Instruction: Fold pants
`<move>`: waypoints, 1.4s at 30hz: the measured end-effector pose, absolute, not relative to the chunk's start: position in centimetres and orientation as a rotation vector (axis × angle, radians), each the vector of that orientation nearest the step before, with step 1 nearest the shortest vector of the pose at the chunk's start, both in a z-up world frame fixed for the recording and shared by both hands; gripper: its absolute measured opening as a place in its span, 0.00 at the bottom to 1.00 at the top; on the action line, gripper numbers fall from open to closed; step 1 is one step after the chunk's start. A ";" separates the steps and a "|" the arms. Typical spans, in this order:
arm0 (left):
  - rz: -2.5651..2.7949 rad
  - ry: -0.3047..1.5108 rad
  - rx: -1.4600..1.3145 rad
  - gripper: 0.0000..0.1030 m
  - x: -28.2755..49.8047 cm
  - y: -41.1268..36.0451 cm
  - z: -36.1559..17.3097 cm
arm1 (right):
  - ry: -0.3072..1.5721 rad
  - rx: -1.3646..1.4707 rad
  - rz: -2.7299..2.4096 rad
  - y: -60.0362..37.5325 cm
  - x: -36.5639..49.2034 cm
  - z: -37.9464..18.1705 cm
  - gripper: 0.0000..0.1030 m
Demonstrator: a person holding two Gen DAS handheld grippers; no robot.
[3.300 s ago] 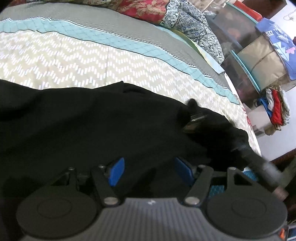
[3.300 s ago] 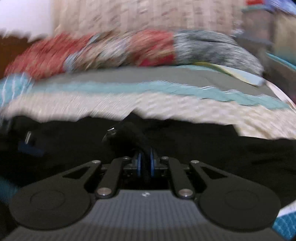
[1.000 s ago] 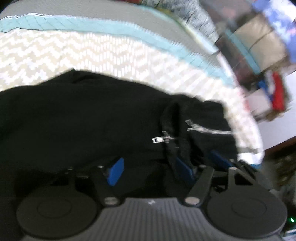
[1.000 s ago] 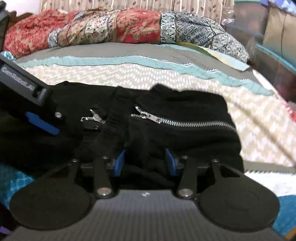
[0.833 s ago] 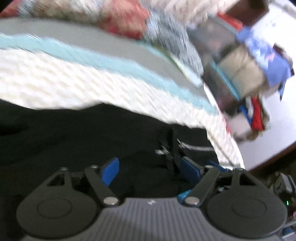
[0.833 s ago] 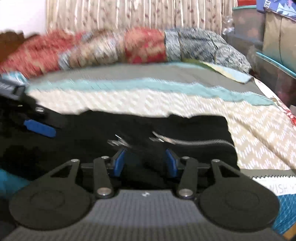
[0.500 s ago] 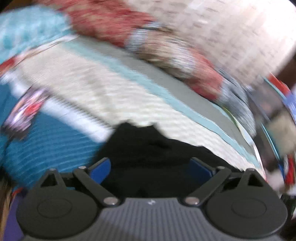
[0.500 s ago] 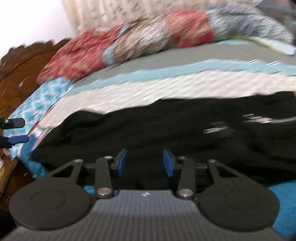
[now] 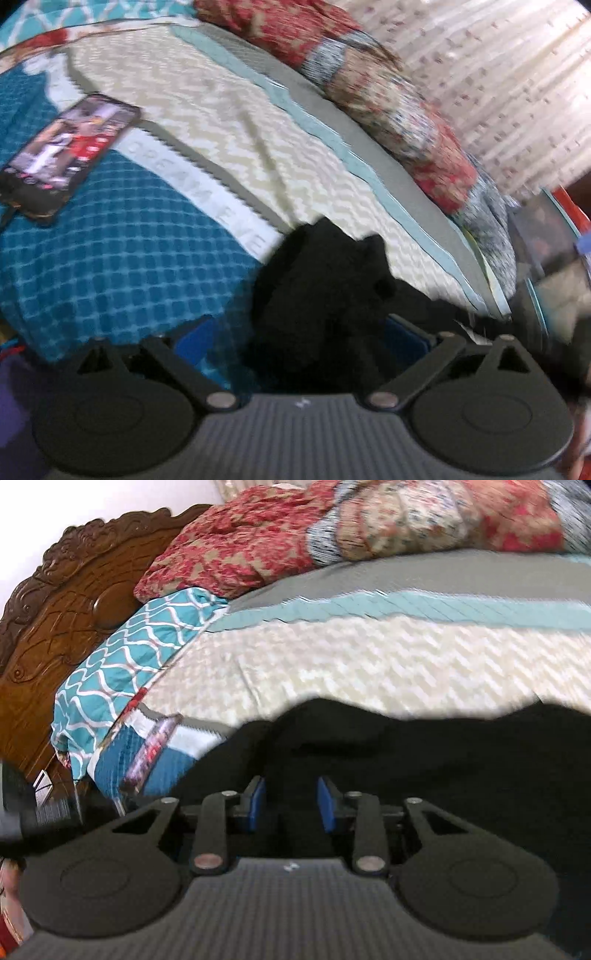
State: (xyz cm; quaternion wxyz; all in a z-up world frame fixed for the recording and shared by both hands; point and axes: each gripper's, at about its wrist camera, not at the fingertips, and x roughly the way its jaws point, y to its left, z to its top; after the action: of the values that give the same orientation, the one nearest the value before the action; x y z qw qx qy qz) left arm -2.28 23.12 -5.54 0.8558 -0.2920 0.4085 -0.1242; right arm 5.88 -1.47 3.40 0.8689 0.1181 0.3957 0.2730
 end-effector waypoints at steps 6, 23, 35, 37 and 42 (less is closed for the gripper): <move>-0.309 0.842 -0.493 0.88 -3.3 19.6 -6.3 | 0.901 0.115 0.595 5.9 11.4 3.6 0.60; -0.377 0.837 -0.565 0.63 -4.0 22.1 -7.8 | 0.918 -0.095 0.773 13.4 12.2 0.1 0.23; -0.301 0.751 -0.678 0.79 -3.1 27.6 -6.9 | 0.771 0.219 0.727 3.0 7.6 5.4 0.49; -0.291 0.729 -0.729 0.79 -2.4 28.8 -6.9 | 0.759 0.144 0.775 2.9 4.8 5.1 0.49; -0.193 0.697 -0.800 0.79 -2.2 32.9 -7.3 | 0.684 -0.242 0.907 5.7 -3.3 2.8 0.73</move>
State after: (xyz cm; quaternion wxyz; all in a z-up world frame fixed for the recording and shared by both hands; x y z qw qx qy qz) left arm -2.15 32.91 -7.28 0.8581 -0.3810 0.3318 -0.0921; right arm -3.26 5.70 2.76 0.8361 -0.1143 0.3232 0.4283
